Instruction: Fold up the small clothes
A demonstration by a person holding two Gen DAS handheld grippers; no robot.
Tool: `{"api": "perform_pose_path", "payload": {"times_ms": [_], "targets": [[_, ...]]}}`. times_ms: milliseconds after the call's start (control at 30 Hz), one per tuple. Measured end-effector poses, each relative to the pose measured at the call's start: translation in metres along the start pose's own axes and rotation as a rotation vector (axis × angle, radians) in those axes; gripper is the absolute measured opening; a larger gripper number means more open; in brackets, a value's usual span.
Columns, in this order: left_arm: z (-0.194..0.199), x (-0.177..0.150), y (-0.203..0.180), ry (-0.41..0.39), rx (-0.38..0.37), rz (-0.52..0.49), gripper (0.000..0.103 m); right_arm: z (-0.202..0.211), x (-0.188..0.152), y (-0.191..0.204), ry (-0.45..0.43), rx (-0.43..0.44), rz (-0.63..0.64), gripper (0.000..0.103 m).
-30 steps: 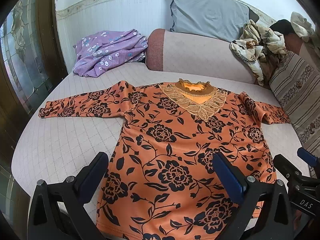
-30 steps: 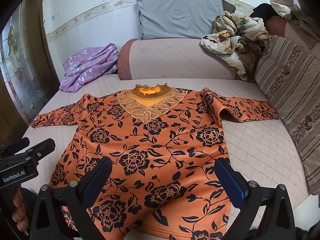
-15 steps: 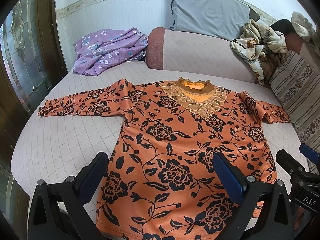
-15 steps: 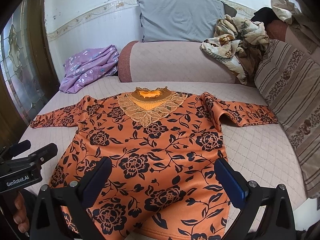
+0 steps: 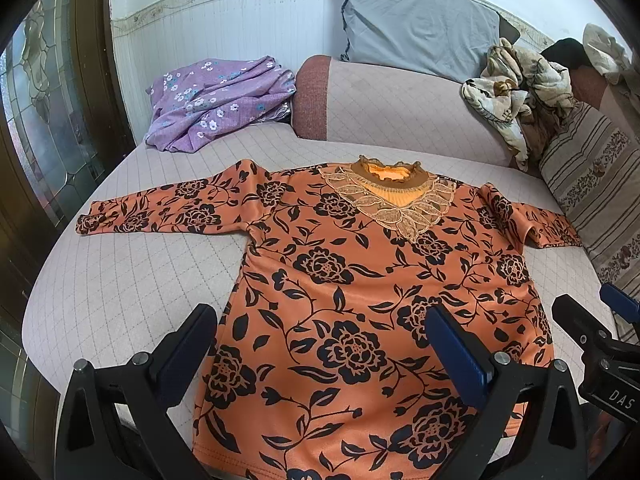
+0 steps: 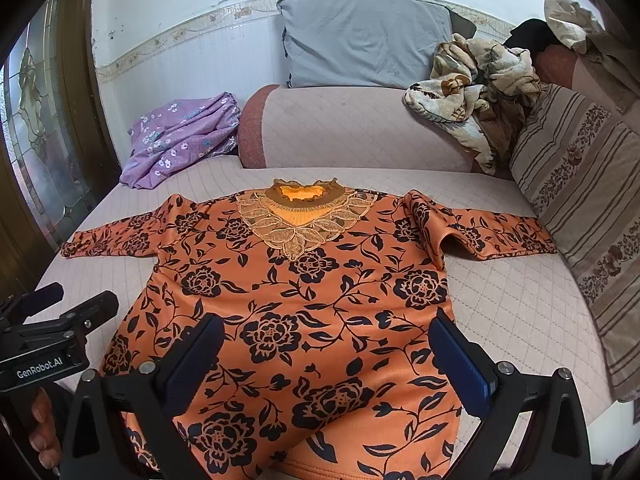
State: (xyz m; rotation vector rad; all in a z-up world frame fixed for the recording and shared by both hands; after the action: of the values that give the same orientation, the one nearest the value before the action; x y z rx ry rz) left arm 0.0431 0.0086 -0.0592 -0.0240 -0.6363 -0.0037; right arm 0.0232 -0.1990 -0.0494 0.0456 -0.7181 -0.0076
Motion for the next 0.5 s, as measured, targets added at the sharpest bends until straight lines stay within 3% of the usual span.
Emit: {"api": "perform_pose_path", "payload": {"times_ms": [500], "targets": [[-0.0052,0.0009,0.0051,0.006,0.002,0.007,0.103,-0.0041,-0.0001,0.0017,0.013,0.009,0.006,0.103]]}}
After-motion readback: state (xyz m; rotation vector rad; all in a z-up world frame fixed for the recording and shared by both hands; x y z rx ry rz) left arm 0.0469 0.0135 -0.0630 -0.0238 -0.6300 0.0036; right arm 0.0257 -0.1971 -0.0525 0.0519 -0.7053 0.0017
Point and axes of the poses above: each gripper's, at about its wrist camera, not at the fingertips, and z roughly against the way its jaws point, y to its left, x to its top, the point moved 6 cm from there along -z, roughly the way its jaws point, and after that the axes turned 7 degrees about y, right-handed, at the moved point
